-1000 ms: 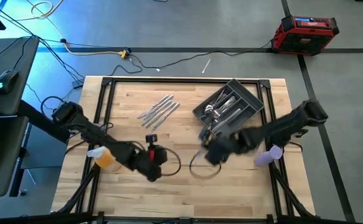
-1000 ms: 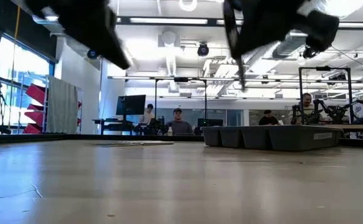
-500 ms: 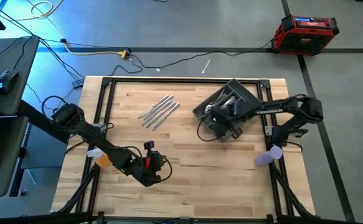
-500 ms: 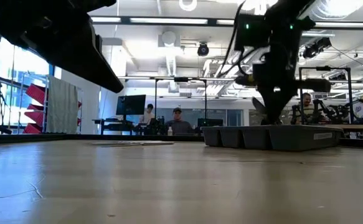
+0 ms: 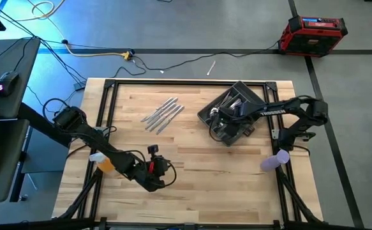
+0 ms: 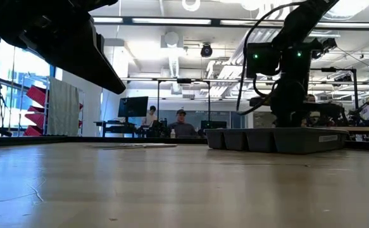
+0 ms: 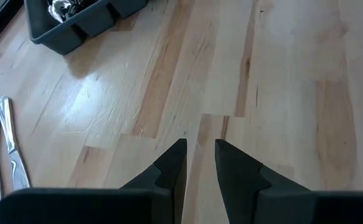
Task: Sort silverware
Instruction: Put the knife in the silverware tray
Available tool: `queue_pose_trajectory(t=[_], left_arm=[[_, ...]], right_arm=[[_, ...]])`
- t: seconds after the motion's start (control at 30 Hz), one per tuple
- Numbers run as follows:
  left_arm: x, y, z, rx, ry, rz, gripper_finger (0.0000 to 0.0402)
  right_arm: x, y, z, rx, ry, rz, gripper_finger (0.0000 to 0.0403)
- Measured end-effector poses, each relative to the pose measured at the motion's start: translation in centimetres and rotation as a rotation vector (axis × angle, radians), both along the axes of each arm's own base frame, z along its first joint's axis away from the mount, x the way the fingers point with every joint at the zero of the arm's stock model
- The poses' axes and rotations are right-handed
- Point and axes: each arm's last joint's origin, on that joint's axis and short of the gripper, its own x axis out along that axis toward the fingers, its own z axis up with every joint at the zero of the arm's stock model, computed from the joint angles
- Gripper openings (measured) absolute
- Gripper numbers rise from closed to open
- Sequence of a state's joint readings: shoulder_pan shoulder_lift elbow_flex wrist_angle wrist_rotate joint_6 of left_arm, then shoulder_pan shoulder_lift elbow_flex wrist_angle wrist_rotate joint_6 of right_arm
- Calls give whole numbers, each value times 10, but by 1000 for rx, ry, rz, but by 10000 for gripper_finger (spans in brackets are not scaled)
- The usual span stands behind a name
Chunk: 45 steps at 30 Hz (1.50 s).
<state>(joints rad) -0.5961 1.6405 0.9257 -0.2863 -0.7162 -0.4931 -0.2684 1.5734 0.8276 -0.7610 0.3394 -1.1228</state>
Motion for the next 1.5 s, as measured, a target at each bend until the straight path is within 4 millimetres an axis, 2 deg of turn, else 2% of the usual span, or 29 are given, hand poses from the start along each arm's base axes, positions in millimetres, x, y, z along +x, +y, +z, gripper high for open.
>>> queue_pose_trajectory(t=[0.27,0.53,0.67,0.83,0.97,1.07,1.2,1.33,1.5], left_arm=[[0,0,0,3,-3,4,64],[2,5,0,14,-7,27,65],[4,17,-2,11,22,93,68],[10,54,-8,-6,139,221,79],[24,97,-14,-38,186,236,102],[30,133,-21,-104,196,223,118],[29,175,-28,-94,183,298,122],[25,202,-32,-123,200,295,103],[16,224,-40,-145,205,310,59]], right_arm=[[0,-5,2,-14,-15,-63,13],[0,-8,7,-137,5,-99,100],[6,-6,30,-182,-32,-169,133],[21,8,75,-43,-295,-305,152],[35,23,105,189,-569,-440,153],[42,38,116,409,-700,-501,153],[46,61,116,702,-823,-506,153],[42,83,108,728,-891,-548,153],[41,112,96,721,-955,-603,153]])
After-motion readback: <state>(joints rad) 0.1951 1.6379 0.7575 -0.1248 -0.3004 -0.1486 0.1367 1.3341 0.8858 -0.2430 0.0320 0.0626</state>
